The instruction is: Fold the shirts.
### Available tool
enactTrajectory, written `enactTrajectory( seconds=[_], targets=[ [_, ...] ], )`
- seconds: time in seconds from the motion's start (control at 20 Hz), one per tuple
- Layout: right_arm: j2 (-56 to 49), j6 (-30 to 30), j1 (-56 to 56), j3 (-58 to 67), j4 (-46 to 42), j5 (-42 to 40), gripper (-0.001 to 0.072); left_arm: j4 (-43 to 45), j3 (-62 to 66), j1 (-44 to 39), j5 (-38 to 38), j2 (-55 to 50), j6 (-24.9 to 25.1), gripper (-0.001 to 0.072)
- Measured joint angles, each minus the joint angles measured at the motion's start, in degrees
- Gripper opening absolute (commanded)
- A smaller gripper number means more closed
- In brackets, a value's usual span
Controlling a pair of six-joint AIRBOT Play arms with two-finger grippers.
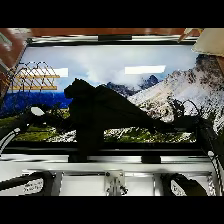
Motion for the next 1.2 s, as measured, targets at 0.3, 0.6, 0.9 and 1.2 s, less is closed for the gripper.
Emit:
enactTrajectory(
  seconds=[0.3, 0.6, 0.9, 1.2],
  targets=[
    [1.5, -3.0, 0.0, 7.1, -0.1, -1.2, 0.0058, -5.3, 11.6, -1.0, -1.7, 6.2, 11.1, 0.0028],
    [11.0, -13.8, 0.0, 37.2, -0.7, 1.3, 0.0058, -1.6, 45.6, 2.0, 3.5, 25.6, 16.3, 0.0029],
    [19.3, -14.3, 0.0, 61.0, -1.0, 7.1, 0.0058, 0.7, 66.6, 7.0, 12.3, 37.3, 13.7, 0.0029],
    [19.5, -9.7, 0.0, 65.7, -5.8, -7.1, 0.0058, 13.1, 68.5, 8.0, 1.7, 38.8, 10.4, 0.0029]
  ],
)
